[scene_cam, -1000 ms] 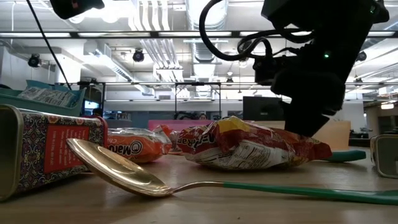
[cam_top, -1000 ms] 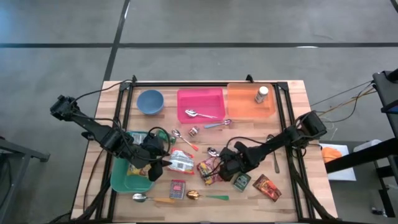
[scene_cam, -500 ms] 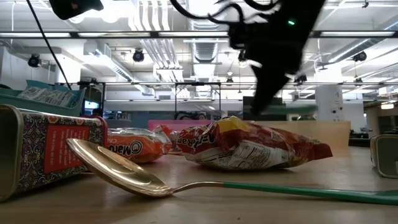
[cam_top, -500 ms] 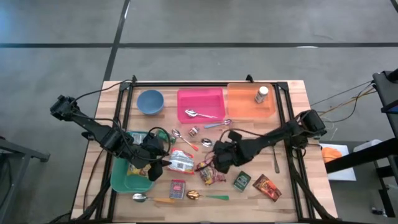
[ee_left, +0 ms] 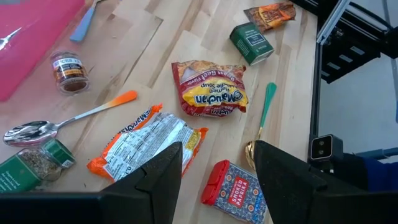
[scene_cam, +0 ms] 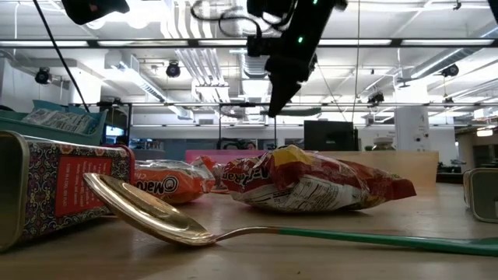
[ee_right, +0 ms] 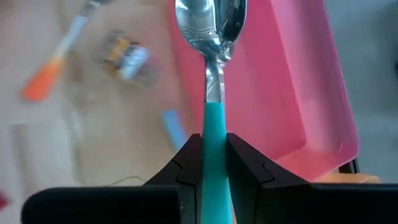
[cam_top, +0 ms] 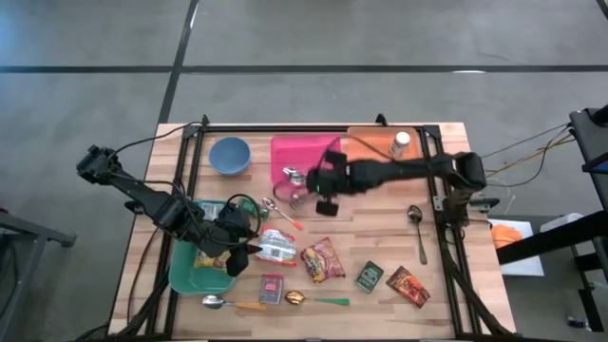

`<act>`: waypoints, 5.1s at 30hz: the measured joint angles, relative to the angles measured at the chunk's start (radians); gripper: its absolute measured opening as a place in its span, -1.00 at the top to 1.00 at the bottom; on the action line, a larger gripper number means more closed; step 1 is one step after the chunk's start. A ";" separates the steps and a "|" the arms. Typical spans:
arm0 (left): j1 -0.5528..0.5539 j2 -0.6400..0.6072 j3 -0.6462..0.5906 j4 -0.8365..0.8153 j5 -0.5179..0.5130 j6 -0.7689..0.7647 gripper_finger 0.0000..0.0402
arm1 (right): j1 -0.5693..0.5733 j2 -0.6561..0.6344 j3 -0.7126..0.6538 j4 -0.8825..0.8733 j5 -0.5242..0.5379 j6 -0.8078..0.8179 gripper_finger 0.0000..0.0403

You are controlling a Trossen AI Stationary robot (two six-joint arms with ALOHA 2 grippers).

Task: Pick & Place Food Item
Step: Put the light blue spoon into the pink bin, then put the black spoon into the pink bin

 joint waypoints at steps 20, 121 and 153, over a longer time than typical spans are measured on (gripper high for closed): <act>0.000 0.000 0.000 0.001 0.000 0.003 0.00 | -0.270 0.203 0.105 0.057 -0.388 -0.151 0.81; 0.001 0.000 0.001 0.000 0.000 0.003 0.00 | -0.276 0.288 0.127 -0.059 -0.548 0.002 0.35; 0.001 0.000 0.001 0.000 0.000 0.002 0.00 | -0.120 0.229 0.553 -0.683 -0.314 0.041 0.35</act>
